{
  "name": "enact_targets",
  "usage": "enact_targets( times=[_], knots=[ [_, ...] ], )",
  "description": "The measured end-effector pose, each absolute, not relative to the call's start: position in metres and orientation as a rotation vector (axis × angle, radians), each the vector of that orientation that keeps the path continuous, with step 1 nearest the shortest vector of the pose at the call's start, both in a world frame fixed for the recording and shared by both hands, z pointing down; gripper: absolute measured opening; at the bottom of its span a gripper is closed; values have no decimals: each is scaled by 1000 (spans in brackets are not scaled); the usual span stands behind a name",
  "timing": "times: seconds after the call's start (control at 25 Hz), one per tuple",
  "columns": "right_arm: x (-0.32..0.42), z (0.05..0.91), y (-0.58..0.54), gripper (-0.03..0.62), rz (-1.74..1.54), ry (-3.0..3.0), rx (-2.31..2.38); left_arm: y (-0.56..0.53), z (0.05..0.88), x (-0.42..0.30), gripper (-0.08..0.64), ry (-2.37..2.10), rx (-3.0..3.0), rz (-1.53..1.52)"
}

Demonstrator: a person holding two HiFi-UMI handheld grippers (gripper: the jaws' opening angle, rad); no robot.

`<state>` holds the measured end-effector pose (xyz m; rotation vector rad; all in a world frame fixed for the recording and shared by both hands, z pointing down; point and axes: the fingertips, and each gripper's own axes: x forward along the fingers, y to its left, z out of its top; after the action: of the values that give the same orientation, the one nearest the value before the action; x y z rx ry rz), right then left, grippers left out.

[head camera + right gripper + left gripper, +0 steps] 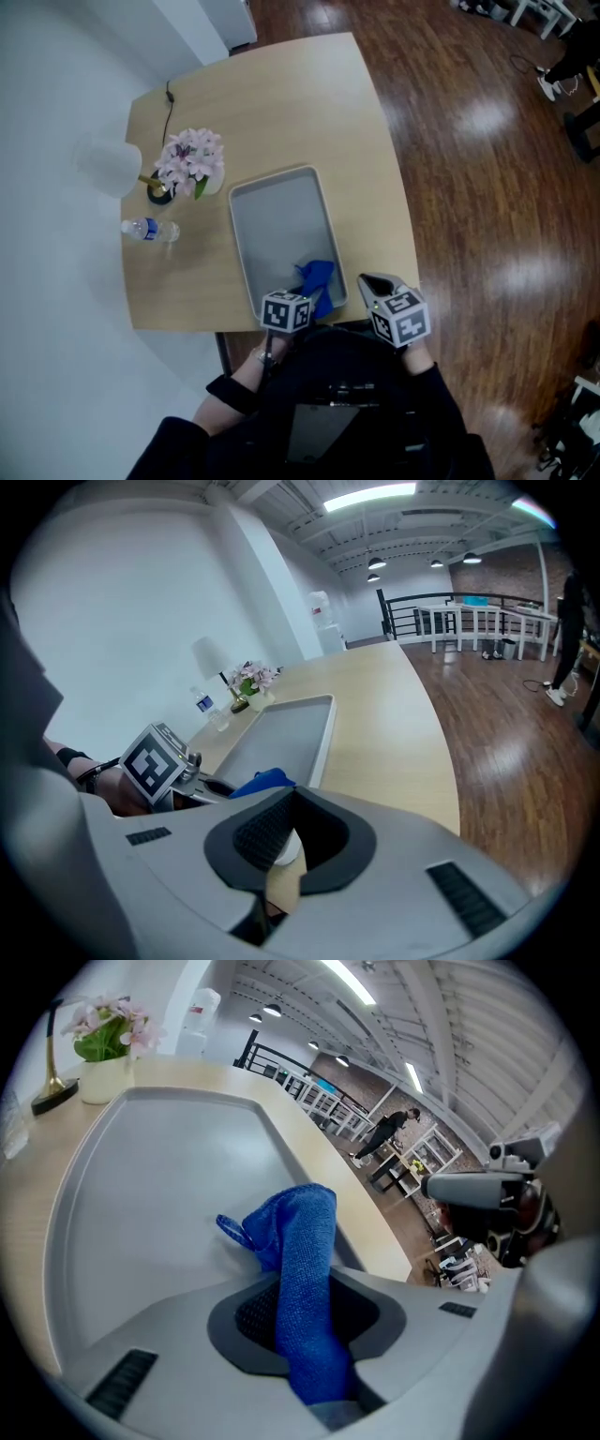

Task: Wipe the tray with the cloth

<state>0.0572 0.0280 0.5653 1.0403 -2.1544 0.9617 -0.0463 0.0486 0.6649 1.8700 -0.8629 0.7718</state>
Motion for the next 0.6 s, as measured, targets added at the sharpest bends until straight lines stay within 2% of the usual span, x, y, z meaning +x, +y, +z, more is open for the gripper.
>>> enact_targets(
  times=[0.16,0.36,0.6],
  knots=[
    [62,569,22,5,984,-2145,1048,-6,652,-49,110,-931,1904,718],
    [62,573,19,5,1004,-2132,1033,-132,639,-57,110,-1082,1927,629],
    [67,579,20,5,1033,-2112,1038,-239,651,-55,112,-1174,1878,614]
  ],
)
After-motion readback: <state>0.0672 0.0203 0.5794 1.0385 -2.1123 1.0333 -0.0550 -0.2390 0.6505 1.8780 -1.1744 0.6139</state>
